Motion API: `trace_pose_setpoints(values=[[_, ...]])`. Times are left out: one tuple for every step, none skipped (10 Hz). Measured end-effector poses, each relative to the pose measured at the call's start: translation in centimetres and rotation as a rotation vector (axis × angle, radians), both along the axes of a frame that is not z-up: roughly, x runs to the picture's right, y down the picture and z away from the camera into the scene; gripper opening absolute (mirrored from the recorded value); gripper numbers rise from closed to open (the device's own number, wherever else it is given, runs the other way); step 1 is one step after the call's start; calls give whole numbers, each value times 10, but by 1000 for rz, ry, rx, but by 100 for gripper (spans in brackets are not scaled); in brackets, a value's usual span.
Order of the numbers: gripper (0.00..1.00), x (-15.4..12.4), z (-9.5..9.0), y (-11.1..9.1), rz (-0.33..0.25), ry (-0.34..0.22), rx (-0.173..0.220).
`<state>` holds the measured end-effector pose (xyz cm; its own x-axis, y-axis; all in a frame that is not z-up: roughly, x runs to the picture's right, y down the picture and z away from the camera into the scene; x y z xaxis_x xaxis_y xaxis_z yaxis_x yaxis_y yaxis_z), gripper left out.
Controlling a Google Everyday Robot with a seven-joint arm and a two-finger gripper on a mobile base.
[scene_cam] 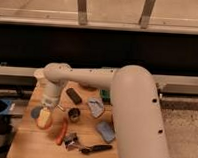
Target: Place apple in table surface
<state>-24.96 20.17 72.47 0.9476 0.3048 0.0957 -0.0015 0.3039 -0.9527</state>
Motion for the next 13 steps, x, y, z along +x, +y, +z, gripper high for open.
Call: trace_pose_setpoints(values=[[0, -5, 1, 9, -4, -5, -12], [0, -8, 3, 15, -8, -7, -21], [0, -11, 4, 21, -13, -5, -27], [0, -11, 7, 25, -17, 3, -29], [0, -11, 9, 28, -22, 13, -29], [0, -11, 10, 32, -28, 27, -31], [0, -10, 13, 37, -35, 41, -36], [2, -8, 15, 40, -38, 57, -40], [11, -4, 20, 45, -38, 77, -43], [20, -3, 23, 50, -39, 88, -43], [31, 1, 28, 55, -34, 105, -42], [41, 4, 31, 58, -31, 120, -39], [53, 6, 32, 60, -27, 131, -34]])
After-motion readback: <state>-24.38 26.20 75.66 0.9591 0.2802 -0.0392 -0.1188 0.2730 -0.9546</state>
